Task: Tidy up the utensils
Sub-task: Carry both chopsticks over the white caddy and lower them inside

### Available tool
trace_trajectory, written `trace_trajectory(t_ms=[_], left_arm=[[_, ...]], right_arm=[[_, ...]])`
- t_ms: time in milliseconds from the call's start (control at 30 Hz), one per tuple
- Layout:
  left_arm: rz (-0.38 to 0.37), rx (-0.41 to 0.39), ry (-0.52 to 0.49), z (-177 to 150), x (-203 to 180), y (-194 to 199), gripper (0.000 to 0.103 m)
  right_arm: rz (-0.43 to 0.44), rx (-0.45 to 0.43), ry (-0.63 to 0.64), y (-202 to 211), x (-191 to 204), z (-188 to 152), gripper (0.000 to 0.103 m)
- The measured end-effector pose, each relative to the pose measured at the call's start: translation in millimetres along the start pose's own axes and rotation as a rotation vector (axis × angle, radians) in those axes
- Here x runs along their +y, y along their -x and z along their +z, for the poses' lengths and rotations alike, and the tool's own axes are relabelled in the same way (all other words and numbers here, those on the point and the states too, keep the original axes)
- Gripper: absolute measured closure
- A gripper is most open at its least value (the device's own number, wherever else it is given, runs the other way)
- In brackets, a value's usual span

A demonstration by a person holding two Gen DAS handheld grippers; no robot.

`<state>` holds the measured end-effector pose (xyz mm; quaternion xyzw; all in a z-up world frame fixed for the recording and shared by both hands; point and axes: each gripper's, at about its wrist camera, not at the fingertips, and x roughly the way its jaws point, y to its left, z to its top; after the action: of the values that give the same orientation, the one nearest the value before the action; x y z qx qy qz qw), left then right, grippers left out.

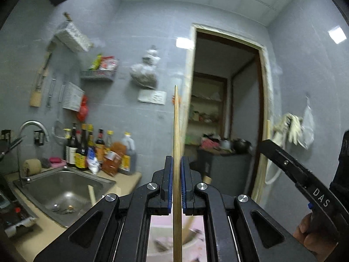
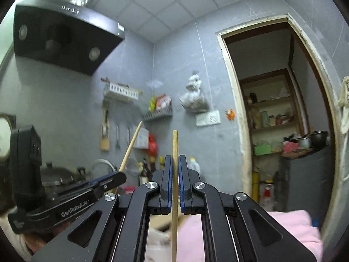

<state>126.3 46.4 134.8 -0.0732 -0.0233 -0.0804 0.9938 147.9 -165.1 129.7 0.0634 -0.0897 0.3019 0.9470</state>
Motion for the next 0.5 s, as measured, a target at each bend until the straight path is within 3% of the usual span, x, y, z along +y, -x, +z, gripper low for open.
trace_trajectory(t_ms=[267,500], left_arm=[[0.120,-0.005,0.117,9,65,-9,0.099],[0.159,-0.016,0.252,3,98,-19,0.099]], right_arm=[[0.060,-0.071,-0.049,-47,13,-2,0.100],[0.047,-0.059,-0.066,-69,15,-25,0.100]])
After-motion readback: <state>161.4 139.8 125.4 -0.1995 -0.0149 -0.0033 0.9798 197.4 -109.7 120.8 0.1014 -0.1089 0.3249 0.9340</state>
